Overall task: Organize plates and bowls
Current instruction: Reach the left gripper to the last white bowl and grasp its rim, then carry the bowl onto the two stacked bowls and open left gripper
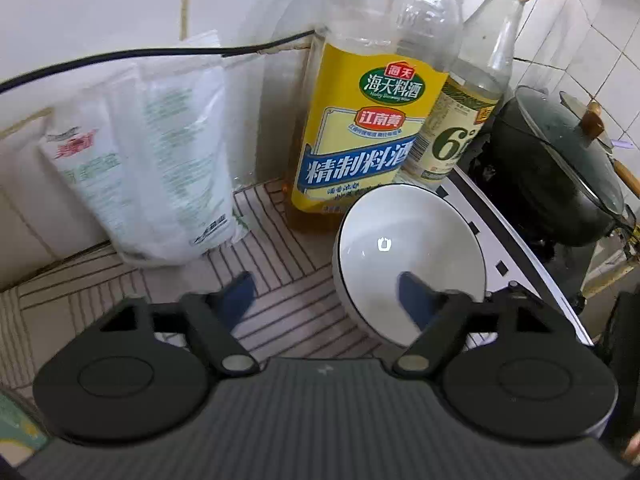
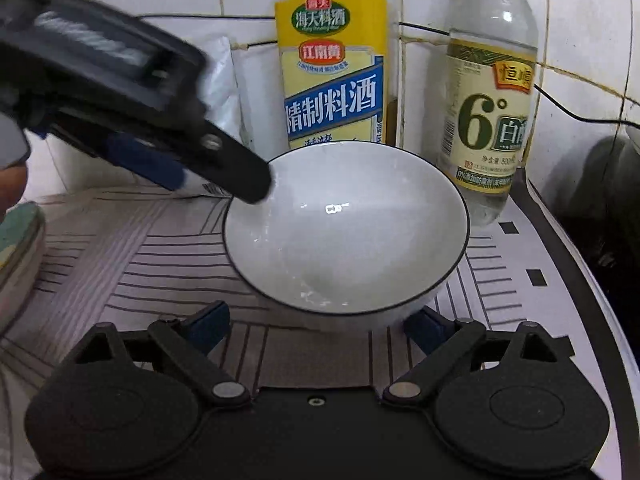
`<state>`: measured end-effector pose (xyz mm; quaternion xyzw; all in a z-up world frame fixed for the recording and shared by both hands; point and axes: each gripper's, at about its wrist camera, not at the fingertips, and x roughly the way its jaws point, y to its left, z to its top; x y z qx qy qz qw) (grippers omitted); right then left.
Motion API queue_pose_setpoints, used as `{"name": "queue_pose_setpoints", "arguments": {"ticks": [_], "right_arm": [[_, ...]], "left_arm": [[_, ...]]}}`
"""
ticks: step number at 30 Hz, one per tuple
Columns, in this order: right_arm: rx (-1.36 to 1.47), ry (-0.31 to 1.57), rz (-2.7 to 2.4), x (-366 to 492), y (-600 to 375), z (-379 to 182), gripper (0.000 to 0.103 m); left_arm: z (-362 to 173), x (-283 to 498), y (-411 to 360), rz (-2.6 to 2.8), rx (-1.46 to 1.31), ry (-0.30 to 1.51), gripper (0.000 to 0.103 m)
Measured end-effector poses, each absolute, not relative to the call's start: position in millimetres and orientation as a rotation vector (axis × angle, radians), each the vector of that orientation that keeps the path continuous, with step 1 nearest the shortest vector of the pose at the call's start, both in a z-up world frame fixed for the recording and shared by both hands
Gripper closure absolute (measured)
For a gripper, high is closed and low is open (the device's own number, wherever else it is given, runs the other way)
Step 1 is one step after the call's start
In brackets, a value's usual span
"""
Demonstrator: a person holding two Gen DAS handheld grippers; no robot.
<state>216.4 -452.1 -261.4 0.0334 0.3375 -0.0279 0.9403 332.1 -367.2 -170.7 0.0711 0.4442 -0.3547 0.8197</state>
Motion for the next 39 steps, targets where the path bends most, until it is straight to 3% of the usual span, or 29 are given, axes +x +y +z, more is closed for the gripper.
{"name": "queue_pose_setpoints", "arguments": {"ticks": [3,5,8,18,26,39], "right_arm": [[0.055,0.686,-0.086,220.6,-449.6,-263.9,0.004],[0.059,0.68,-0.09,222.8,-450.8,-265.6,0.003],[0.066,0.658,-0.119,224.0,-453.9,-266.7,0.003],[0.18,0.669,-0.094,208.4,-445.6,-245.3,0.006],[0.195,0.627,-0.042,176.0,-430.7,-219.4,0.006],[0.163,0.558,0.143,104.8,-389.0,-158.9,0.006]], "left_arm": [[-177.6,340.3,-373.7,-0.761,0.137,0.962,0.044],[-182.8,346.2,-376.0,-0.763,0.111,0.988,0.061],[-186.7,350.5,-375.9,-0.784,0.066,1.003,0.078],[-179.1,333.4,-367.5,-0.806,0.109,1.018,0.08],[-142.5,301.5,-348.4,-0.796,0.191,0.959,0.08],[-73.3,244.7,-269.5,-0.801,0.097,0.893,0.08]]}}
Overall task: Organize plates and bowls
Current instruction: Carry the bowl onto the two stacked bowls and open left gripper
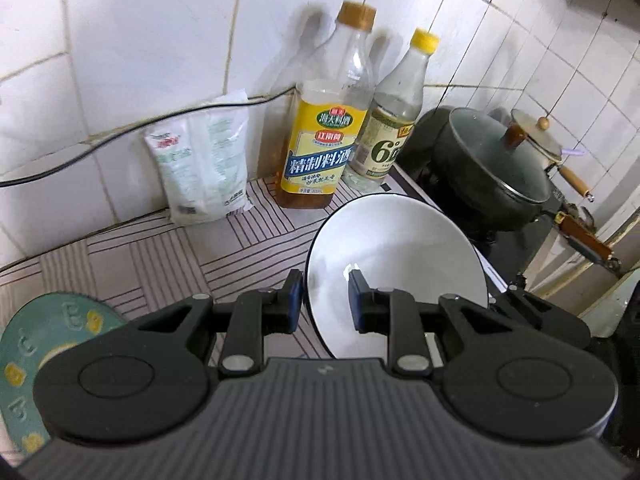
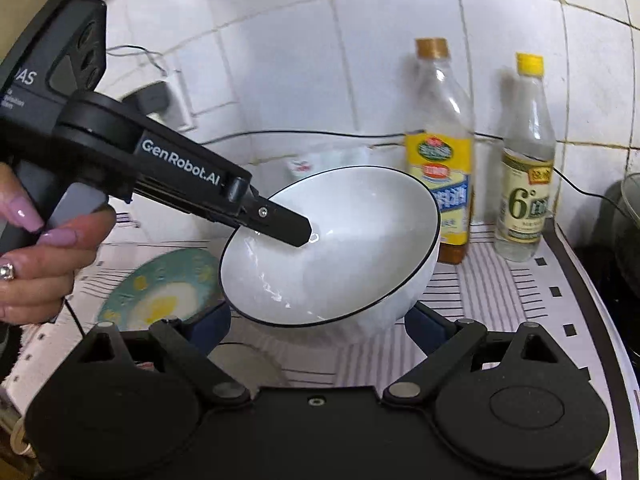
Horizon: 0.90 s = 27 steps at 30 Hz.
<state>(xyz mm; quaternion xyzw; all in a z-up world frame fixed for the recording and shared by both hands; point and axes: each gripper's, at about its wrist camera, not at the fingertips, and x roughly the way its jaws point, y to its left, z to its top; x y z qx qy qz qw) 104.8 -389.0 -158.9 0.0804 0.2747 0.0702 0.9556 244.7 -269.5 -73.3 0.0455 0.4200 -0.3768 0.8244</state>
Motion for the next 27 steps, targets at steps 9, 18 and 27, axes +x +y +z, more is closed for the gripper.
{"name": "queue_pose_setpoints", "arguments": {"ticks": [9,18,27], "right_arm": [[0.158,0.591,0.237,78.4,-357.1,-154.2,0.006],[0.189,0.645,0.22,74.8,-341.5,-172.4,0.007],[0.145,0.723,0.21,74.6,-332.4,-184.7,0.007]], "left_arm": [[-75.7,223.0,-229.2,-0.752,0.081,0.966,0.08],[-113.6,209.0,-214.3,-0.657,0.13,1.071,0.08],[-117.2,197.9,-215.3,-0.63,0.207,1.085,0.08]]}}
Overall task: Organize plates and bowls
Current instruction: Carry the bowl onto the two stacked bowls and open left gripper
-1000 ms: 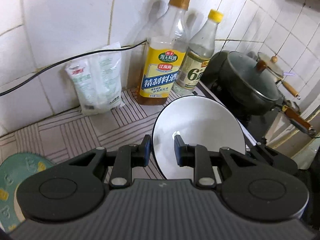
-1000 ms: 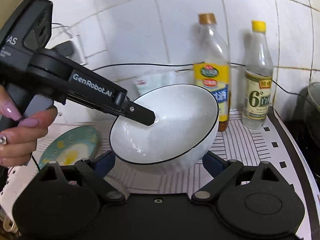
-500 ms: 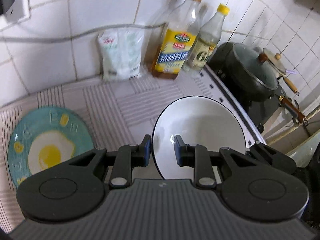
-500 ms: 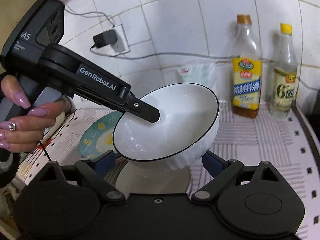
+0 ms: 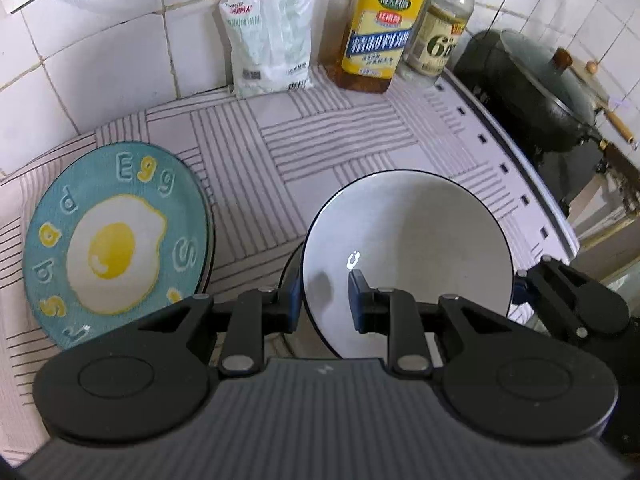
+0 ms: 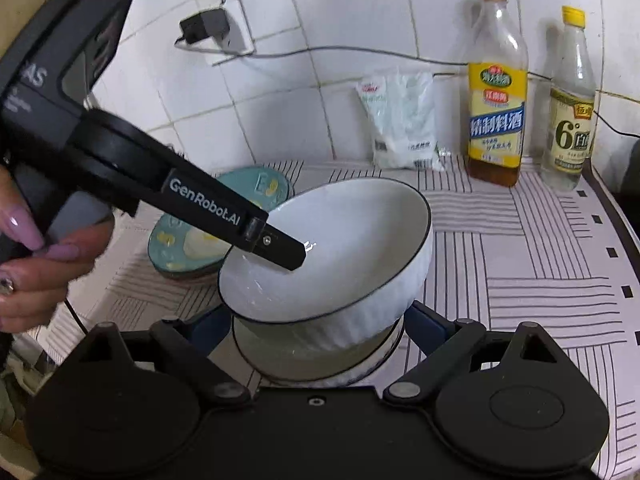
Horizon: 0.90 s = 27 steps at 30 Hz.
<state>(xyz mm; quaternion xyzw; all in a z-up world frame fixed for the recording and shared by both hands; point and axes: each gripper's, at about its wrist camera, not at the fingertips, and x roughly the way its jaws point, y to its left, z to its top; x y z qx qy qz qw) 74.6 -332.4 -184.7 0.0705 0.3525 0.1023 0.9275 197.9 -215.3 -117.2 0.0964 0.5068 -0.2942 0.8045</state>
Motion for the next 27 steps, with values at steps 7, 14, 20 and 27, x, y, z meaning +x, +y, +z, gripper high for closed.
{"name": "queue_pose_setpoints", "arguments": {"ticks": [7,14,20,27], "right_arm": [[0.071,0.742,0.17,75.7,-319.9,-187.0,0.007],[-0.026,0.768,0.152,75.4,-307.0,-188.3,0.005],[-0.078,0.765,0.136,76.8,-299.5,-194.8,0.002],[-0.1,0.708,0.093,59.7,-295.4,-187.5,0.002]], "left_arm": [[-124.0,183.3,-221.6,-0.582,0.346,1.053,0.08],[-125.0,182.2,-217.6,-0.572,0.343,1.055,0.08],[-130.9,185.1,-215.0,-0.558,0.305,1.07,0.08],[-127.1,188.4,-204.2,-0.572,0.216,1.111,0.08]]}}
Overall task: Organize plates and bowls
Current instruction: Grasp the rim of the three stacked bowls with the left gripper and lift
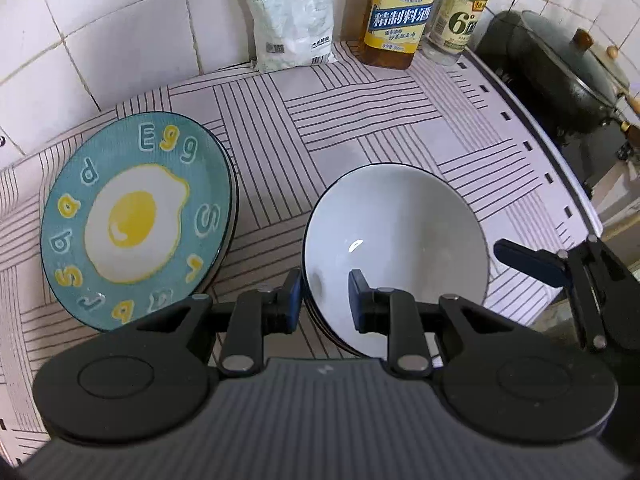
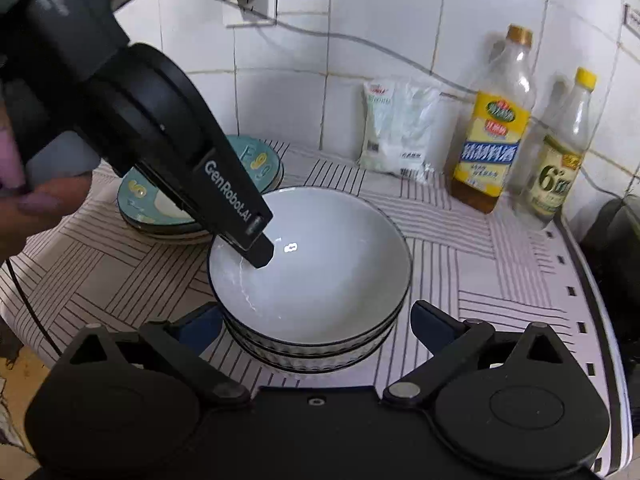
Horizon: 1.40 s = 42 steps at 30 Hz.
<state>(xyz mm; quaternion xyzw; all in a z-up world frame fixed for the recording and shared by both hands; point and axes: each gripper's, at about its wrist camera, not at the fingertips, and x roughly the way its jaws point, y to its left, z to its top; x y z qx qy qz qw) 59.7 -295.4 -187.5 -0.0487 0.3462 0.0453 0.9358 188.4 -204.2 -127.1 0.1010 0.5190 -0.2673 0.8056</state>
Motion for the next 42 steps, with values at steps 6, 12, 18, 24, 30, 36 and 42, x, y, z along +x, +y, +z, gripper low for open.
{"name": "queue_pose_setpoints", "arguments": {"ticks": [6,12,18,24,30,36,42], "right_arm": [[0.023,0.631,0.082,33.6,-312.9,-187.4,0.001],[0.105,0.645,0.11,22.4,-321.2,-212.5,0.001],[0.058,0.696,0.079,33.8,-317.2,-247.2,0.002],[0.023,0.655,0.157,47.9,-310.7,-264.1,0.002],[-0.022,0.592,0.158,70.3,-305.0,-275.5,0.002],[0.022,0.582,0.177,79.8,-305.8,-273.3,0.002],[0.031,0.58,0.176,82.3,-305.2,-274.1,0.002]], "left_arm": [[-116.0,183.5,-183.1,-0.568,0.106,1.074,0.062],[-119.7,188.7,-151.9,-0.568,-0.054,1.069,0.056],[-151.1,197.1,-130.1,-0.572,-0.234,1.164,0.056],[-172.5,202.3,-127.9,-0.61,-0.304,1.185,0.049],[-186.9,214.6,-141.6,-0.611,-0.278,1.227,0.046],[-202.8,215.0,-149.7,-0.596,-0.31,1.263,0.049],[-208.9,211.4,-153.3,-0.628,-0.337,1.281,0.063]]}}
